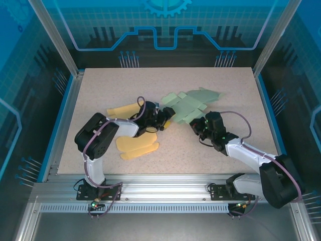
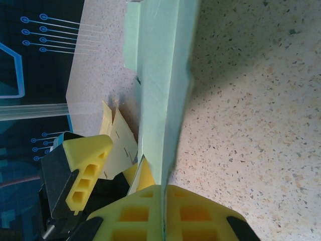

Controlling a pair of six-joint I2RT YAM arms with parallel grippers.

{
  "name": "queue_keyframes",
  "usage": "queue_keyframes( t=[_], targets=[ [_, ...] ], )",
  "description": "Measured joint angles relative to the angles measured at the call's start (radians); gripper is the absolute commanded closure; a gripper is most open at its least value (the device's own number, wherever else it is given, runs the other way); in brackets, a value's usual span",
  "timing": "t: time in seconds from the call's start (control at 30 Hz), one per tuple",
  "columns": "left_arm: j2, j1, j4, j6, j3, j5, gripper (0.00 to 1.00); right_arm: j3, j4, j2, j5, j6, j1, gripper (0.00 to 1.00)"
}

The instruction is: Fold the paper box

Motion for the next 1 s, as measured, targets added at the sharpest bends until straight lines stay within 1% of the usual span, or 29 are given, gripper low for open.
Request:
queue_keyframes(
  t=[0.1, 0.17, 0.3, 0.37, 0.57, 0.67, 0.77, 0.83, 0.9, 0.93, 1.0],
  targets=[
    [0.011, 0.0, 0.01, -0.009, 0.022, 0.0, 0.4, 0.0, 0.004, 0.003, -0.001, 0.0, 0.0, 1.0],
    [0.026, -0.001, 0.013, -0.011, 0.038, 0.003, 0.42, 0.0, 0.005, 0.003, 0.0, 0.0, 0.0, 1.0],
    [0.056, -0.005, 0.011, -0.014, 0.051, 0.002, 0.57, 0.0, 0.005, 0.002, 0.0, 0.0, 0.0, 1.0],
    [0.062, -0.006, 0.01, -0.014, 0.051, 0.002, 0.62, 0.0, 0.005, 0.002, 0.0, 0.0, 0.0, 1.0],
    [0.062, -0.006, -0.026, 0.022, 0.076, -0.005, 0.8, 0.0, 0.003, -0.001, 0.0, 0.0, 0.0, 1.0],
    [0.062, -0.009, -0.053, 0.053, 0.095, -0.008, 0.84, -0.005, 0.0, -0.014, 0.001, -0.001, 0.0, 1.0],
    [0.056, -0.016, -0.086, 0.089, 0.114, -0.008, 0.9, -0.017, -0.016, -0.038, 0.004, -0.005, 0.001, 1.0],
    [0.043, -0.021, -0.113, 0.123, 0.127, -0.008, 0.93, -0.021, -0.035, -0.055, 0.006, -0.015, 0.001, 0.93],
    [0.022, -0.025, -0.161, 0.174, 0.149, -0.008, 0.95, -0.021, -0.064, -0.082, 0.007, -0.035, 0.002, 0.79],
    [0.01, -0.026, -0.19, 0.207, 0.163, -0.008, 0.96, -0.021, -0.08, -0.1, 0.008, -0.052, 0.002, 0.71],
    [-0.016, -0.026, -0.272, 0.293, 0.203, -0.013, 0.97, -0.019, -0.13, -0.148, 0.021, -0.092, 0.002, 0.49]
  ],
)
